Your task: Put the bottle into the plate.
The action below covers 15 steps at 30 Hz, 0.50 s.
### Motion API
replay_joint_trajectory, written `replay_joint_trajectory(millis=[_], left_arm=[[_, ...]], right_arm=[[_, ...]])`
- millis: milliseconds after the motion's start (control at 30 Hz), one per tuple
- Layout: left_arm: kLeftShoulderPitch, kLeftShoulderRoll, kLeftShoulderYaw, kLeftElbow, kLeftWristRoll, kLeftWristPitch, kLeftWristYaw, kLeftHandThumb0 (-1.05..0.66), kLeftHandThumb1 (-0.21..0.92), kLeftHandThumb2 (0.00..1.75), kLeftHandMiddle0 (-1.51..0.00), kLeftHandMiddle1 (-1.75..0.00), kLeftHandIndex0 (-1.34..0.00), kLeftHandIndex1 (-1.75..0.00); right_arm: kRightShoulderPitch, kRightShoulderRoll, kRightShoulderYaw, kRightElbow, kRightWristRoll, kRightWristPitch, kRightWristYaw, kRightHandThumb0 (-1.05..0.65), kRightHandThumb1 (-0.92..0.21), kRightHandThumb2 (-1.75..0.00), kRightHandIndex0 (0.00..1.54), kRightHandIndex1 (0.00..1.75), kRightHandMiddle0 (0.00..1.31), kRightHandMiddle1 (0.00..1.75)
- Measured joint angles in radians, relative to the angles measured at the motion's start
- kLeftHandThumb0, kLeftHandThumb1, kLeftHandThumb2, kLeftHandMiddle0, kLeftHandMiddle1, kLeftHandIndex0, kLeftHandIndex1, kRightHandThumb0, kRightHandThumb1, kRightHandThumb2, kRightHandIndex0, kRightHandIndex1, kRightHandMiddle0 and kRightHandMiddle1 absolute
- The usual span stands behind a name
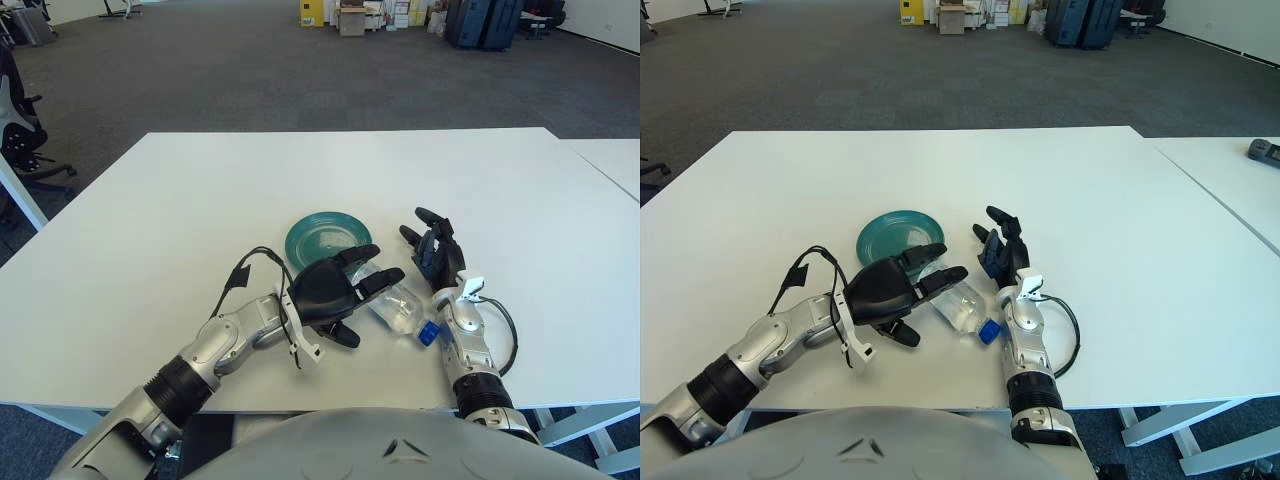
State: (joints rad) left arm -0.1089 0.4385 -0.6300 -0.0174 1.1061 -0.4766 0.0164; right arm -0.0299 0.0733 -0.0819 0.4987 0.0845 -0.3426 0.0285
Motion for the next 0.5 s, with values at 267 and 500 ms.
replay_joint_trajectory(millis=[267, 500], left_arm=[[-0.009, -0.002, 0.0, 0.026, -0.019, 0.001, -0.006, -1.05, 0.92, 0.64, -0.3, -0.02, 0.0, -0.55], [-0.01, -0.002, -0.001, 0.028, -0.039, 0.007, -0.04, -1.05, 0.92, 0.69, -0.23, -0.01, 0.0, -0.32]], right_arm=[[0.005, 0.0, 0.001, -0.006, -0.012, 0.0, -0.01, -0.77, -0.92, -0.94, 0.45, 0.18, 0.0, 0.89], [0.011, 0.005, 0.005, -0.013, -0.024, -0.002, -0.025, -0.8, -0.92, -0.94, 0.45, 0.17, 0.0, 0.92]])
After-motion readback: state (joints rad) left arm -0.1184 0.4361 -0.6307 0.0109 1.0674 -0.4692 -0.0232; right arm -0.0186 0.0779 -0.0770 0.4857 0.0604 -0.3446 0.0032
